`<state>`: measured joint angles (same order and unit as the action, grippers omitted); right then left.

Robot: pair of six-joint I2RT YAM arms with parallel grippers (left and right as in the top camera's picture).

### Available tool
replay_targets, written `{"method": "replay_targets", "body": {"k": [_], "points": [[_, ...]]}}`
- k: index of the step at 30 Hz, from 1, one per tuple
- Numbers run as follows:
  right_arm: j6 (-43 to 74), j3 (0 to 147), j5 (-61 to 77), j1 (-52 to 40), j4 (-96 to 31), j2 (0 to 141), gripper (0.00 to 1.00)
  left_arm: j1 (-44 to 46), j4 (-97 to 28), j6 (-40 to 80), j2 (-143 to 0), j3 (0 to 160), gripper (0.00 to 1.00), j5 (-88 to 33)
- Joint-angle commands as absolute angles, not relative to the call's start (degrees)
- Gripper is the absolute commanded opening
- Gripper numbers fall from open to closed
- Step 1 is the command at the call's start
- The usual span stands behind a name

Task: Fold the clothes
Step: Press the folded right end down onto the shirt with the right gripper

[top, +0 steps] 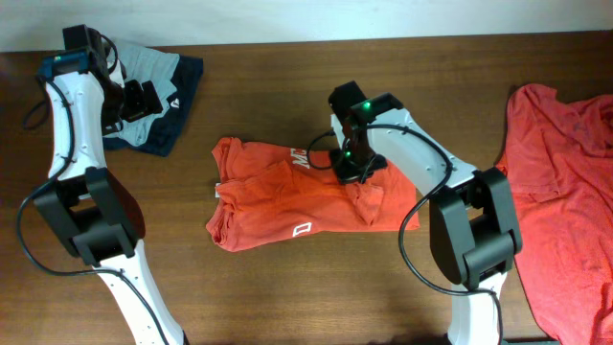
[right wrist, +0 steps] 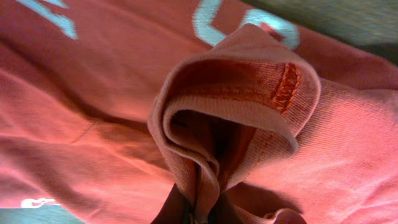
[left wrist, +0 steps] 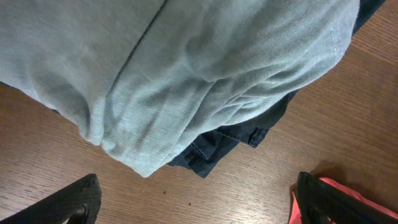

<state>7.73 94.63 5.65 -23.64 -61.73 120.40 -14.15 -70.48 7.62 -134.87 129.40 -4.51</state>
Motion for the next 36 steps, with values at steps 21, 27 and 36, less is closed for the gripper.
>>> {"method": "replay_targets", "body": {"k": [21,27,36], "points": [[18.55,97.41,11.22,-23.99,-57.28,119.96,0.04,-13.89,-70.76,8.12,-134.23,130.28,0.99,-5.15],[18.57,97.41,12.08,-24.03,-56.07,119.96,0.3,-13.89,-70.78,8.1,-134.23,130.28,0.99,-5.15],[4.32,98.65,30.52,-22.13,-56.14,119.9,0.81,-13.89,-71.72,8.1,-134.23,130.28,0.99,-5.13]]}}
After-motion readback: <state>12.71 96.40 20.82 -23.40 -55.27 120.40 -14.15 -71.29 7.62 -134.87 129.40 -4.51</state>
